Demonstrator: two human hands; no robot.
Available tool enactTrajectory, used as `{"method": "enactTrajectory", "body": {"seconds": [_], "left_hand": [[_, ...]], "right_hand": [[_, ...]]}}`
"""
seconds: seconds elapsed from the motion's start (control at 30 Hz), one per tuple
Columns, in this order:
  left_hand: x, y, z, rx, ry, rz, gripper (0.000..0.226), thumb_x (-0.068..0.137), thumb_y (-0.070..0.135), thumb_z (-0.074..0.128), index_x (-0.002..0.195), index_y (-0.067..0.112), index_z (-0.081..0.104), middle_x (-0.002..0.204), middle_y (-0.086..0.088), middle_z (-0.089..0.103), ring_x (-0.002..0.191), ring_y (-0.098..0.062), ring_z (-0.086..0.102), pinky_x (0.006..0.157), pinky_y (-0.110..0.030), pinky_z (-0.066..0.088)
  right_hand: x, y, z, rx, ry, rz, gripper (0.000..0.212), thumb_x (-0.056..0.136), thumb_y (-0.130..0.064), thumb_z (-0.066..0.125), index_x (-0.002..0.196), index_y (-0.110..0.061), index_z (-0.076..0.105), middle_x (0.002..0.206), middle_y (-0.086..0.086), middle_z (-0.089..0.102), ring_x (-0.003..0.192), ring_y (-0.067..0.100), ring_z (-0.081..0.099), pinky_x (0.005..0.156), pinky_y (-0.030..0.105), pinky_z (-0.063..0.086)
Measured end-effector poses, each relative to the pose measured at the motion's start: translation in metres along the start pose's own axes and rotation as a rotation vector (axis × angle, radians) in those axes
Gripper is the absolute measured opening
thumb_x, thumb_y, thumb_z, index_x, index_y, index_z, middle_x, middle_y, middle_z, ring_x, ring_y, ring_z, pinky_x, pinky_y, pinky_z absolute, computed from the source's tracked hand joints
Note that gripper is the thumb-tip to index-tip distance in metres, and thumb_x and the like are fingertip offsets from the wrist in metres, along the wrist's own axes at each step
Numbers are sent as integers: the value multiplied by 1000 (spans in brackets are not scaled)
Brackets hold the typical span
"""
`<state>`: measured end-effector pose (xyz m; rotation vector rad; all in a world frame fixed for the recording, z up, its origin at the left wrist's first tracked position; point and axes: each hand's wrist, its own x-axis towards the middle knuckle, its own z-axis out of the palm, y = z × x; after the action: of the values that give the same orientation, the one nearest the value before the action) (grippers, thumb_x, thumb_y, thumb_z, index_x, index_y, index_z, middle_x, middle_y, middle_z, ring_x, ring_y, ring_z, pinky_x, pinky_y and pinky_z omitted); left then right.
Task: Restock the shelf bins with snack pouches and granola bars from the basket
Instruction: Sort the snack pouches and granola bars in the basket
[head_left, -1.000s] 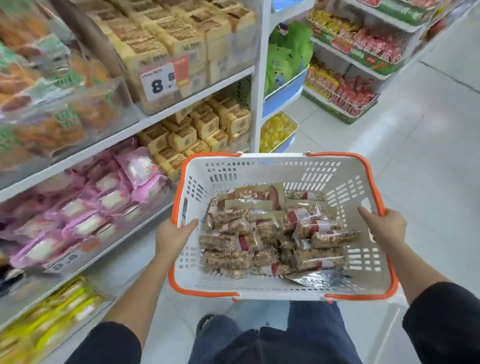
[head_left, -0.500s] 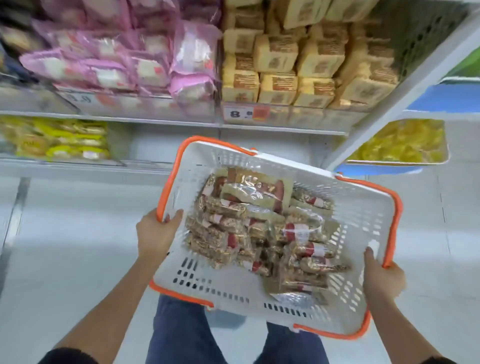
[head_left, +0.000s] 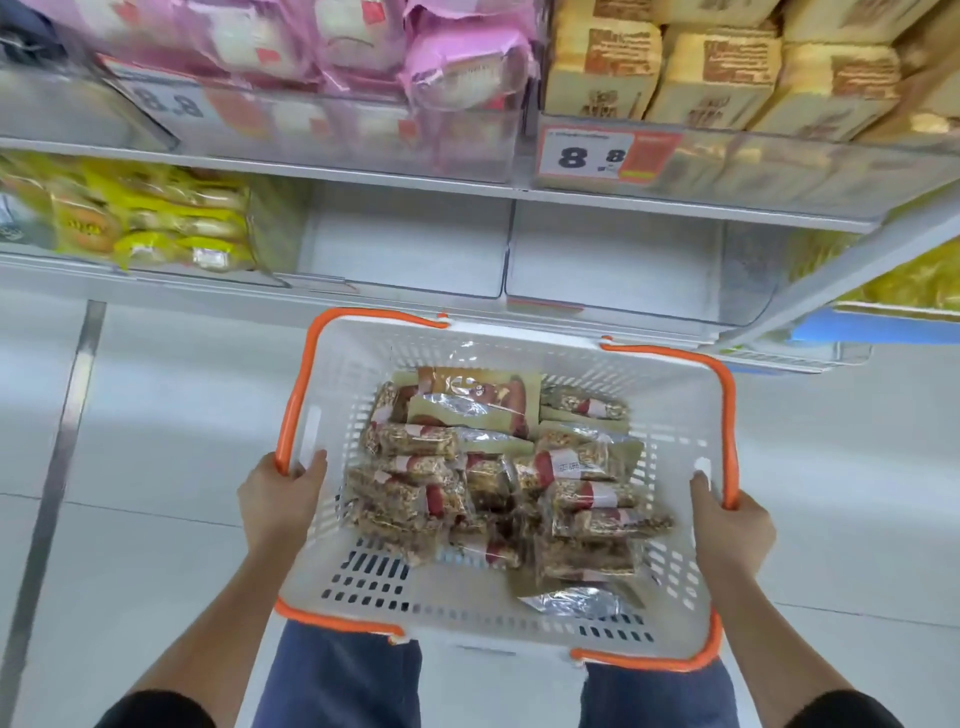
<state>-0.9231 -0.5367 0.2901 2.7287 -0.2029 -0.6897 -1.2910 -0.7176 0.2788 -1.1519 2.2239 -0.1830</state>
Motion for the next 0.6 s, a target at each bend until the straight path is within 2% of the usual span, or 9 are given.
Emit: {"method": "enactTrajectory", "body": {"seconds": [0.13,0.2,0.3,0.37,0.47,0.6], "left_hand": [[34,-19,30,-10,-37,-17,25,86,24,63,82,1,53,69,-10,55,56,-20,47,48,-29,34],[54,-31,54,-21,-63,-21,26,90,25,58,86,0,53,72,-12,55,57,-21,48,48,-29,35],[83,-49,97,-38,-68,-6,38,99,32,41,85,-2,52,72,-15,55,55,-22,47,46,-30,33],[101,-63,130,-61,-58,-5,41,100,35,37,85,-1,51,70,-13,54,54,-20,46,45,-29,32],[130,-82,181,-69,-34,-15,42,100,37,35,87,0,50,67,-10,51,54,-21,46,45,-29,32],[169,-110,248,-75,-30,-17,44,100,37,36,88,-2,52,67,-11,52,55,-24,47,47,-31,35]], "right_hand": [[16,2,45,-21,-98,-15,41,85,-35,61,60,-10,40,55,10,44,52,30,51,59,48,57],[28,8,71,-12,-131,-12,37,87,-33,59,64,-9,44,58,10,47,56,33,56,61,51,58],[49,25,116,4,-140,-15,33,88,-33,58,69,-8,47,62,10,49,61,38,60,65,53,58],[68,38,150,17,-133,-19,33,88,-32,57,67,-9,46,62,10,49,65,41,63,63,49,58],[99,52,200,18,-105,-44,39,87,-37,56,62,-10,43,58,12,50,65,41,65,53,42,53],[140,69,263,26,-27,-95,43,89,-34,56,58,-8,40,53,10,42,47,30,45,48,35,43]]}}
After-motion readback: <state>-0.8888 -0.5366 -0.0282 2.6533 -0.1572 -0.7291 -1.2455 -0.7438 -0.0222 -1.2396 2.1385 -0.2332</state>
